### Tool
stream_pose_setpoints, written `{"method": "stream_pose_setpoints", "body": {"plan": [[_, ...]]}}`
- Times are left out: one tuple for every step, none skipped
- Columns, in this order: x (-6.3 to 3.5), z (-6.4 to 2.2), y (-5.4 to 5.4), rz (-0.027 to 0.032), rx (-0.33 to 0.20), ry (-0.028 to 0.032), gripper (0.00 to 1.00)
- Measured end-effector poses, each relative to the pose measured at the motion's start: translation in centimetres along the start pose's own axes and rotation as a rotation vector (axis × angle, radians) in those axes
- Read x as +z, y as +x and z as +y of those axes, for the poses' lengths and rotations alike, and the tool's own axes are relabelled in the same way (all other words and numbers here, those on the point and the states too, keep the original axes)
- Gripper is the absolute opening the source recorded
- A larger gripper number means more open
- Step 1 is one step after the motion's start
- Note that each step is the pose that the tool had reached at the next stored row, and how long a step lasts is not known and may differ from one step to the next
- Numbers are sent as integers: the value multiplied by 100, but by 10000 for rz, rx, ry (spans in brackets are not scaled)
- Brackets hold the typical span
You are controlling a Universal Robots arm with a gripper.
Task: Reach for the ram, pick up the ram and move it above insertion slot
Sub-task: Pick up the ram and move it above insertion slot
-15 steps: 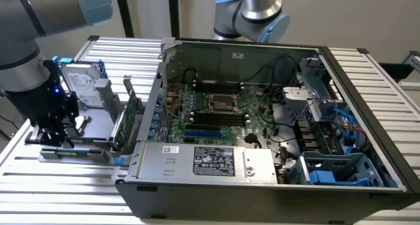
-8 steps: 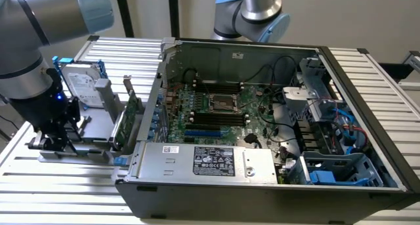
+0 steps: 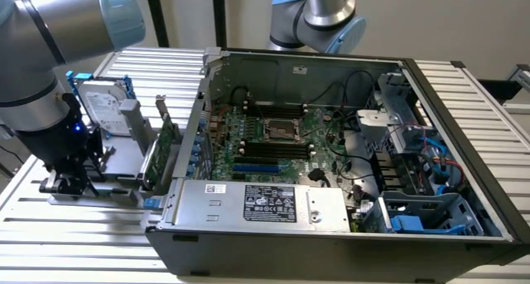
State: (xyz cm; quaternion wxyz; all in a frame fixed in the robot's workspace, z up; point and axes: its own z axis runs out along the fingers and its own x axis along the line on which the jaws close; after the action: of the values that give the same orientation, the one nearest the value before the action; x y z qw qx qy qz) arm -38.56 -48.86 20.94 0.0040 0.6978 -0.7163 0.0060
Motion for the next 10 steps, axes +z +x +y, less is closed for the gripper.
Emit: {"method": "stream_pose_setpoints", "body": {"plan": [[6,1,1,0,0,-1,36],[15,1,2,-1,-1,0,36],[26,2,3,-1,-2,-1,36],[38,2,4,-1,-3,-3,36],[50,3,5,0,-4,-5,36],[59,4,6,1,-4,-8,36],[67,5,7,1,-5,-10,36],[77,6,7,1,-6,-10,36],[85,8,7,0,-7,-9,36],[93,9,7,-1,-7,-9,36]]}}
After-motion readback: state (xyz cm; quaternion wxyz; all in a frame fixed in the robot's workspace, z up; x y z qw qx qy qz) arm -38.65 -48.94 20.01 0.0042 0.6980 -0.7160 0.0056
